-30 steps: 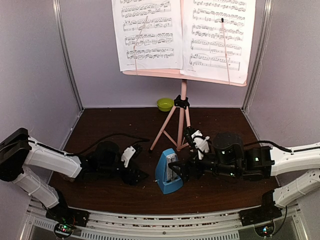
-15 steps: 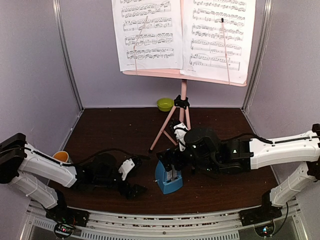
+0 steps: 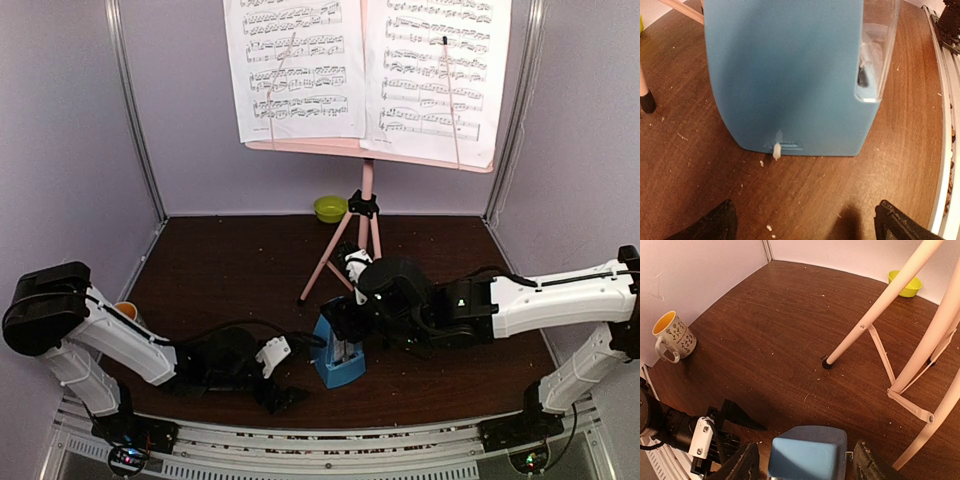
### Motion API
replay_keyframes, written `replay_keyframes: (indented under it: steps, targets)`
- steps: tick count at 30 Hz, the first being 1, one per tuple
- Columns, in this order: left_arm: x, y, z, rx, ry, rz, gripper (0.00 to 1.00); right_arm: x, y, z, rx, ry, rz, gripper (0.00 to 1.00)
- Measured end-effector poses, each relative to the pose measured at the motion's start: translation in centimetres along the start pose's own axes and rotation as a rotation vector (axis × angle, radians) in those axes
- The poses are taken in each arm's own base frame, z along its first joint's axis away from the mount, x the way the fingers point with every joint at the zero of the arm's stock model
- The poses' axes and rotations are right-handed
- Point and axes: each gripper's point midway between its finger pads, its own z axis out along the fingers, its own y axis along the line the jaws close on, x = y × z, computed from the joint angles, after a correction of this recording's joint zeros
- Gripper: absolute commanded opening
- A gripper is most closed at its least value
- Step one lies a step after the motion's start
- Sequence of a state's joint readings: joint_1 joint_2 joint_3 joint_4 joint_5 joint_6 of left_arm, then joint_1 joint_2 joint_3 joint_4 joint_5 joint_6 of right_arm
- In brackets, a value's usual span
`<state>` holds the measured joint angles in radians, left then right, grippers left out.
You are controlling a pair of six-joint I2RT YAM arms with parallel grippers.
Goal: Set up the instrument practice props
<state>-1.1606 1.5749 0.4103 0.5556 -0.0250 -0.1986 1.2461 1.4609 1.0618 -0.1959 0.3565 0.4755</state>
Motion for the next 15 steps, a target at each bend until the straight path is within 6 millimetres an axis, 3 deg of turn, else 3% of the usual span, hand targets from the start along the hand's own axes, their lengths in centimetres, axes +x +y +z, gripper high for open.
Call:
replay_keyframes:
  steps: [6, 15]
  targets:
    - [-1.9, -0.5, 1.0, -0.011, -0.062, 0.013, 0.98, 0.0, 0.2, 0.4, 0.007, 0.013, 0.015, 0.5]
    - [-2.3, -2.5, 2.4, -0.03, -0.074, 0.052, 0.98, -0.4, 0.2, 0.5, 0.021, 0.012, 0.065, 0.37]
